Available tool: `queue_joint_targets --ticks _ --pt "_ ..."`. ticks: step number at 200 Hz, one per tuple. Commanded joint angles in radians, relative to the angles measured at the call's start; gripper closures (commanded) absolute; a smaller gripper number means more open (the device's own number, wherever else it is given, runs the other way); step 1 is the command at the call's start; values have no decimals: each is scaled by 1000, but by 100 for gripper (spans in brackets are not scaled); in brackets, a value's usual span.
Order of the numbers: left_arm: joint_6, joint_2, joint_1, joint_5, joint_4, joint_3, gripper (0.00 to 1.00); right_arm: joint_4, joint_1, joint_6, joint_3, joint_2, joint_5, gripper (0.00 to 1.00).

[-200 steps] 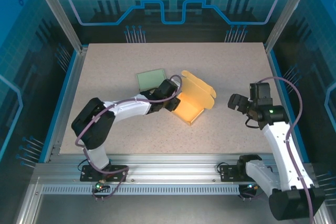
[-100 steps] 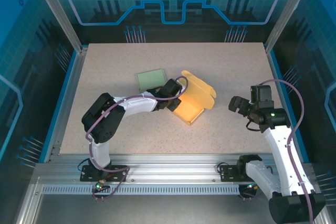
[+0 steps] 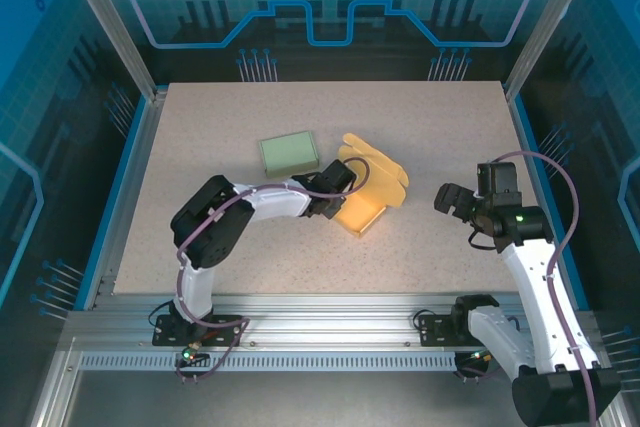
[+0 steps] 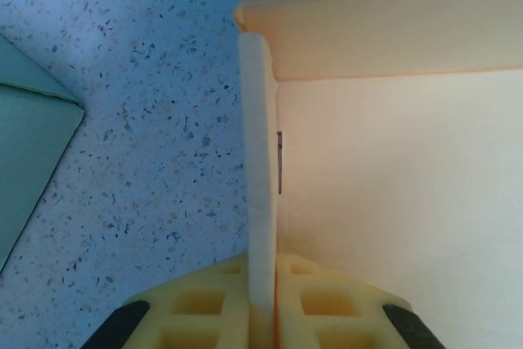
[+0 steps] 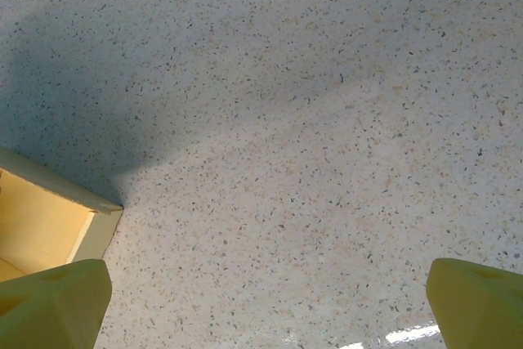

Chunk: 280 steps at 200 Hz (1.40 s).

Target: Fold the paper box

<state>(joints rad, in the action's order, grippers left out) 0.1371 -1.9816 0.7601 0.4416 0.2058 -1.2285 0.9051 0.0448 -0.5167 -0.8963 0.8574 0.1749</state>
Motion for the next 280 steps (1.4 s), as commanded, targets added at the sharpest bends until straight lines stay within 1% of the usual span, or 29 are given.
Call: queue_joint_targets --ticks 1,10,39,67,84,106,125,147,176,182,195,215,251,280 --pt "0 -36 14 109 37 -24 90 5 -6 -1 11 0 -15 0" --pt "-3 -49 18 146 45 -31 92 4 -6 0 11 0 -15 0" --pt "-16 -127 24 250 126 -89 92 -1 -6 3 11 2 -12 0" --pt "-20 -207 29 303 212 -149 92 -9 -5 7 11 4 -12 0" --pt "-39 -228 30 301 252 -172 92 -11 -6 10 11 7 -6 0" --pt "-96 -247 29 302 354 -222 91 -11 -6 12 11 10 -10 0" --pt "-152 -249 32 285 437 -256 87 -15 -5 18 11 6 -21 0" --pt "-246 -210 42 232 518 -272 82 -19 -6 32 11 7 -36 0" --pt "-405 -153 64 173 677 -318 80 -23 -6 55 3 18 -78 0" --pt "-435 -143 69 153 703 -326 78 -24 -6 60 -1 21 -90 0" --pt "-496 -116 72 101 740 -335 69 -29 -4 73 -8 31 -119 0" --pt "-528 -77 76 56 753 -337 58 -41 -5 93 -12 54 -156 0" --pt "-523 -23 84 99 804 -396 48 -42 -5 123 -17 101 -199 0" --pt "-502 29 96 108 799 -431 39 -68 -4 136 -6 102 -251 0"
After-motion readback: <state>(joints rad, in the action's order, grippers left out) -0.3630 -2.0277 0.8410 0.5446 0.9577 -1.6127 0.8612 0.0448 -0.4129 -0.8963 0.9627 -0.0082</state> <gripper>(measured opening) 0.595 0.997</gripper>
